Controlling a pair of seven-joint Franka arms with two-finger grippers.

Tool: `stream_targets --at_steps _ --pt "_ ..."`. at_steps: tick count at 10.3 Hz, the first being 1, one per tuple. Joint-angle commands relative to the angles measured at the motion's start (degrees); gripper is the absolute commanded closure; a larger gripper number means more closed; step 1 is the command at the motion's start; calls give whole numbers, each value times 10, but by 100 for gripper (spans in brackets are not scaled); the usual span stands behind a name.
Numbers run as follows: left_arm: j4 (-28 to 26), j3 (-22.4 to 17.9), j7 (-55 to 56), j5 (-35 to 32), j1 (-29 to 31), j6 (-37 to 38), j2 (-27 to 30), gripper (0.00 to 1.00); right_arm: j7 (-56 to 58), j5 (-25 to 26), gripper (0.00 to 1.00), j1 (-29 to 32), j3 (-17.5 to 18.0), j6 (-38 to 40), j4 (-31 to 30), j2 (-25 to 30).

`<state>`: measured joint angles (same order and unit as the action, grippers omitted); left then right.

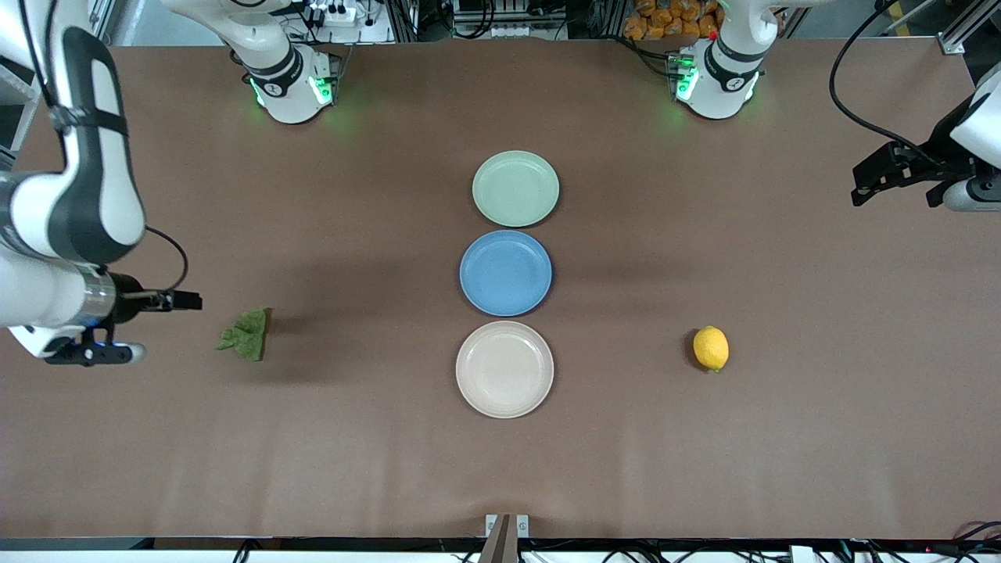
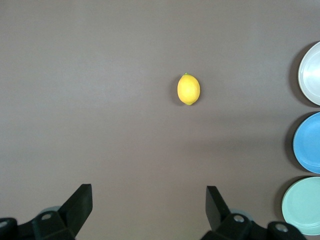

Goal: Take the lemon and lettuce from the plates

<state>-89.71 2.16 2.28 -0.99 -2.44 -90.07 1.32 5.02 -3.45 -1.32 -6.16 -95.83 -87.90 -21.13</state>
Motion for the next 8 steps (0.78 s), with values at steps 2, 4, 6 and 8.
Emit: stream_targets --at_steps 2,4,6,8 --pt "11 3 -8 5 -2 12 -5 0 -17 1 0 29 28 122 46 53" --pt "11 4 -9 5 -3 12 -5 0 -31 1 0 28 27 196 94 72" --pt "11 6 -4 5 -5 12 -5 0 -30 1 0 28 28 224 92 112" --pt "11 9 -3 4 -4 12 -6 0 -30 1 0 24 26 232 92 137"
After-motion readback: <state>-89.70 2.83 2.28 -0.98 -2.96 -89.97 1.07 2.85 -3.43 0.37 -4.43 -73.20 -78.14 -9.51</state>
